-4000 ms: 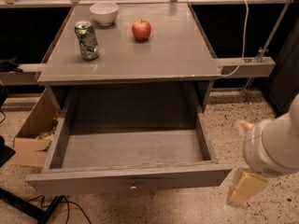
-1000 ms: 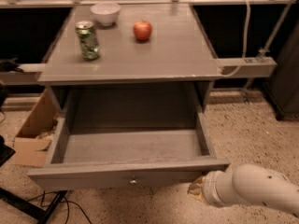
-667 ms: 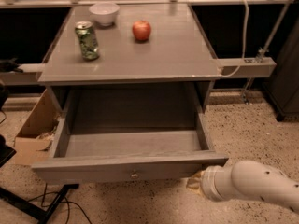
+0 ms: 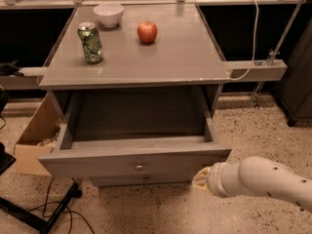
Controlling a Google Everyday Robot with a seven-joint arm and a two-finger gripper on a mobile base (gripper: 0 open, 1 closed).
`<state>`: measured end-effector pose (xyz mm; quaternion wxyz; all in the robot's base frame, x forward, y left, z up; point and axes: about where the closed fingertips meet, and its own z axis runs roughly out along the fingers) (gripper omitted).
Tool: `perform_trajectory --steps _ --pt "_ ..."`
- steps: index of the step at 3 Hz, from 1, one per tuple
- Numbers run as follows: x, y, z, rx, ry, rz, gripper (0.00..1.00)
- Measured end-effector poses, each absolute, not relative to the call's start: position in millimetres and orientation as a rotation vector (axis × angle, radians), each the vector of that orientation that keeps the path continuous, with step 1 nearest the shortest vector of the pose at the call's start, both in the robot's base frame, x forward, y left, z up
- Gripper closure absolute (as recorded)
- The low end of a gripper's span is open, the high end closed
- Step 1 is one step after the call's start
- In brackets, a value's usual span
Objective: Close top drawer
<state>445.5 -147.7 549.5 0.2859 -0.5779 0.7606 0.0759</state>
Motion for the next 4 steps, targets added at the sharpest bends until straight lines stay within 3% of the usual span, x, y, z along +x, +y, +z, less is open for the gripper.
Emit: perform_trajectory --steps 1,2,4 --pt "492.7 -138.9 569.4 -1.561 1.952 0.162 1.0" --pt "497.9 -137.2 572.8 -1.564 1.937 0.156 1.0" --pt "561.3 -123.6 605.6 -1.579 1.827 0.106 1.0"
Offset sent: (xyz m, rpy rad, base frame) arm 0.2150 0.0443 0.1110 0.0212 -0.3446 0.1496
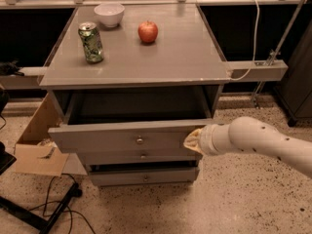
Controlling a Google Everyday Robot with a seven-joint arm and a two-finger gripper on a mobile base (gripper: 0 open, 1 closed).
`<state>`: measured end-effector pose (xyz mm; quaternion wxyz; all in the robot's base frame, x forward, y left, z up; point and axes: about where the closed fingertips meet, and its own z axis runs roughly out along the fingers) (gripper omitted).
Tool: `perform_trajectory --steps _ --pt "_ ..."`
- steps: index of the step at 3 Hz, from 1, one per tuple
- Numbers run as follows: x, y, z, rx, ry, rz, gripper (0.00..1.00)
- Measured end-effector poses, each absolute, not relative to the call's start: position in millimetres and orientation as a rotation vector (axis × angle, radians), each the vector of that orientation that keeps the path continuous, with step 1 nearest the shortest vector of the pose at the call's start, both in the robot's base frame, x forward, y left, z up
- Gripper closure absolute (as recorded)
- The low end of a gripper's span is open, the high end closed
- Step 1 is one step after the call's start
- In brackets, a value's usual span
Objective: Close top drawer
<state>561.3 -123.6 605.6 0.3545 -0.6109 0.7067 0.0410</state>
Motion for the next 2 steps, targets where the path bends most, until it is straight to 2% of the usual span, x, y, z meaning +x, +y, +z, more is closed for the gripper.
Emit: perform_trajectory --steps 2 --pt "604.0 -112.4 622.9 -1.585 1.759 0.09 1.0"
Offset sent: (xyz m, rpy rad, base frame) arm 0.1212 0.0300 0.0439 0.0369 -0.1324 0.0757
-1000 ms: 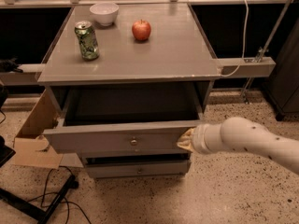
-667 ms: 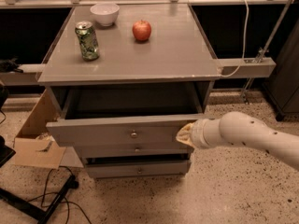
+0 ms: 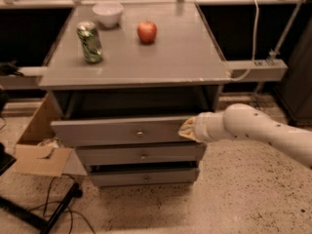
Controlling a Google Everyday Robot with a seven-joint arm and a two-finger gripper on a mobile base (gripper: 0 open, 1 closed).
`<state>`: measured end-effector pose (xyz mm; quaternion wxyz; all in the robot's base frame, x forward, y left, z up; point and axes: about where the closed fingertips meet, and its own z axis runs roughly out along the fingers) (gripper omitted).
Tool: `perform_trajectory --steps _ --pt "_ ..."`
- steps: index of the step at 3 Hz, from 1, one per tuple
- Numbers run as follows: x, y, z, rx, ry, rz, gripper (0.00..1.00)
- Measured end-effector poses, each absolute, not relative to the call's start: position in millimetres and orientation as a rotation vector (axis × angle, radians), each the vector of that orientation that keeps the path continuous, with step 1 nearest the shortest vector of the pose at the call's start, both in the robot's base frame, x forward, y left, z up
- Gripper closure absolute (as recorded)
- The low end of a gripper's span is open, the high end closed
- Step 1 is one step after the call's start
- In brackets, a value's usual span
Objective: Close top drawer
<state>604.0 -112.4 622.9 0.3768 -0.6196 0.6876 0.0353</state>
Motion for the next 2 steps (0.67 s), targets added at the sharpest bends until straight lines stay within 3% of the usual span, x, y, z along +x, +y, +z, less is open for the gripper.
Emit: perform_trajectory --steps 2 --pt "620.6 -107.2 627.1 -1.583 1.735 0.091 1.0"
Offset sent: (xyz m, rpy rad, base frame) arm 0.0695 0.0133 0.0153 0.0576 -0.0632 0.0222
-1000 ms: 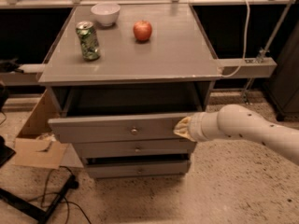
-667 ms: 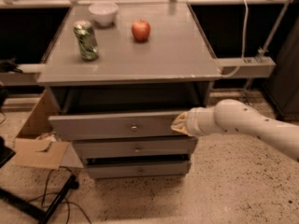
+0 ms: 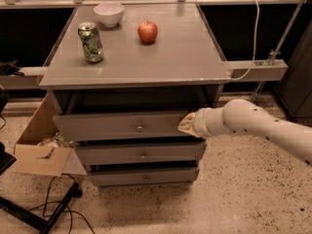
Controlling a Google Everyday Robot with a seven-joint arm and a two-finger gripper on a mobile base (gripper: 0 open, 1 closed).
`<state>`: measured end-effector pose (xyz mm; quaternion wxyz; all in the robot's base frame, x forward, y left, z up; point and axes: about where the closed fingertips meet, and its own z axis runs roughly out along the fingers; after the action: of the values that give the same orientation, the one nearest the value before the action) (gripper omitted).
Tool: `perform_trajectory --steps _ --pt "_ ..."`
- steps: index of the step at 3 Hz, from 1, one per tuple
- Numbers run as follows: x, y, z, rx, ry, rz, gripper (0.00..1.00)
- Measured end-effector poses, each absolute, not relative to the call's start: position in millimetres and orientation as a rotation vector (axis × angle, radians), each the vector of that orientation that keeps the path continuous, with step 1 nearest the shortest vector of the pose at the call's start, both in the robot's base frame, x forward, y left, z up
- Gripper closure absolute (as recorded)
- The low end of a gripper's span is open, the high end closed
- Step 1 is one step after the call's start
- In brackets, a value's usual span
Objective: Close top drawer
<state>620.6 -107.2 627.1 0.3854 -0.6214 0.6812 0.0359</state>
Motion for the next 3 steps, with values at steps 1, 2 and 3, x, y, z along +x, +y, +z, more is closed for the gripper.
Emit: perform_trajectory --steps 1,2,3 --pt "633.9 -104.7 627.1 -1.573 1.721 0.1 1.0" --pt "633.9 -104.7 627.1 -1.573 1.721 0.1 1.0" --pt "633.9 -104.7 627.1 -1.573 1.721 0.1 0.82"
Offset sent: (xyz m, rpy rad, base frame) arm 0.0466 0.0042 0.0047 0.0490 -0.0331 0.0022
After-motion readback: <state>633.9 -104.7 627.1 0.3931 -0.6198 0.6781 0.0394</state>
